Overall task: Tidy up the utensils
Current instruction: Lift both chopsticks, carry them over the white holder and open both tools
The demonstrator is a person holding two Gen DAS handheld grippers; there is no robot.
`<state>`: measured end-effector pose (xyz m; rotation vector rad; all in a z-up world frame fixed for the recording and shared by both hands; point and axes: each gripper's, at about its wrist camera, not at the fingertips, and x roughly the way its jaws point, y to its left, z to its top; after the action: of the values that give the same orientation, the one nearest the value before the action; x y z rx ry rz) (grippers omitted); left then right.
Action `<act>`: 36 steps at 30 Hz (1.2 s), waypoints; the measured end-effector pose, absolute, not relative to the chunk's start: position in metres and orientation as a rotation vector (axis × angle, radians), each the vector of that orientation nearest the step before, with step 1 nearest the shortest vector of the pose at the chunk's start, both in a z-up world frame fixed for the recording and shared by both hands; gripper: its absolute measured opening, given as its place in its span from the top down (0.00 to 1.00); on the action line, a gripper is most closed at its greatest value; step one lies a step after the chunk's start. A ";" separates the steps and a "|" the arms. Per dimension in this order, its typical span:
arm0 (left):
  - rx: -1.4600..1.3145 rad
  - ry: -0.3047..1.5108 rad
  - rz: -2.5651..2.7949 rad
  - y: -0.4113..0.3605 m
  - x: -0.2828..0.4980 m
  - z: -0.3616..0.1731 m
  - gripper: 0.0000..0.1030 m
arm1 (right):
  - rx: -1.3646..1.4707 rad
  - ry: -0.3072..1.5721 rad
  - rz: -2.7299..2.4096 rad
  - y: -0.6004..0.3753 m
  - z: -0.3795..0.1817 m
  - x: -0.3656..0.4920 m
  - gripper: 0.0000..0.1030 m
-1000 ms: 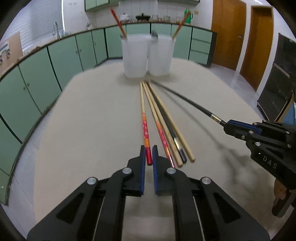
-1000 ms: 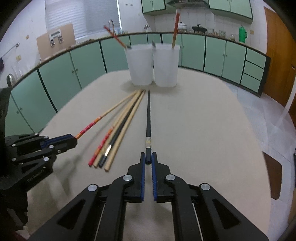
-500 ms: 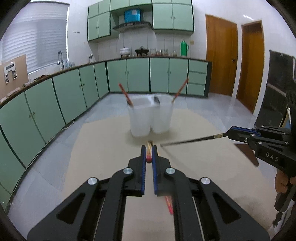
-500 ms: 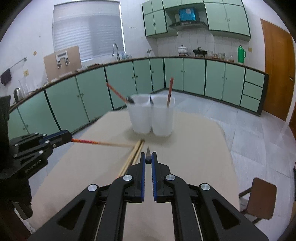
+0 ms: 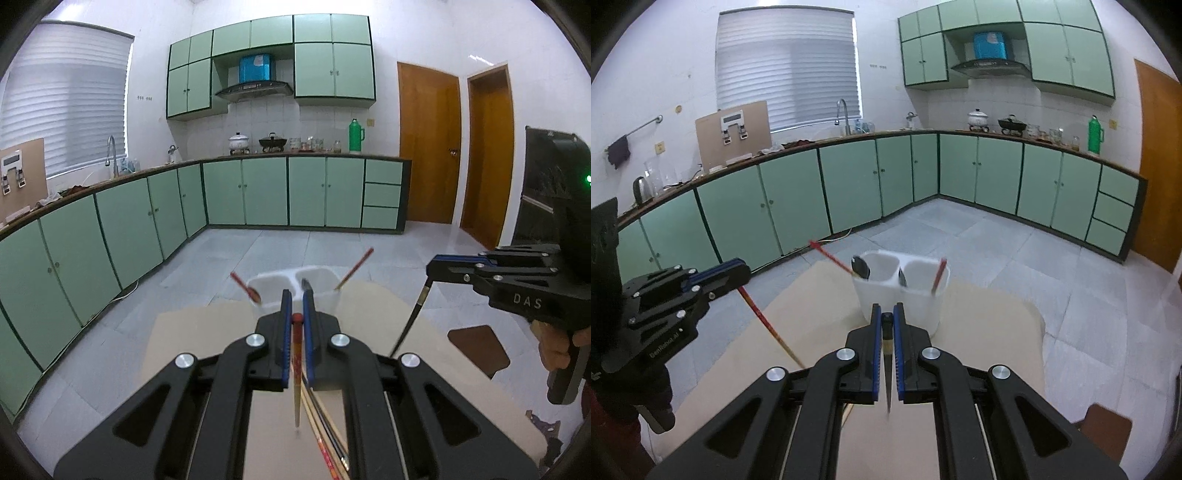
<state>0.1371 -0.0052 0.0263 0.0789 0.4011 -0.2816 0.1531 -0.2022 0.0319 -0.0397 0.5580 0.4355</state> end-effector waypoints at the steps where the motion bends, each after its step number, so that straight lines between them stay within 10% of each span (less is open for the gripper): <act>1: 0.077 0.398 -0.286 -0.005 0.139 0.028 0.95 | -0.040 0.556 0.447 -0.202 0.039 0.157 0.94; 19: 0.070 0.175 -0.277 -0.030 0.210 0.111 0.95 | 0.011 0.332 0.390 -0.206 0.140 0.229 0.94; 36: 0.066 0.346 -0.234 -0.047 0.319 0.048 0.94 | 0.007 0.474 0.335 -0.197 0.067 0.303 0.94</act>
<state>0.3194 -0.0466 0.0479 0.0663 0.3456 -0.2340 0.3030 -0.1968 0.0672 0.0074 0.4738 0.3352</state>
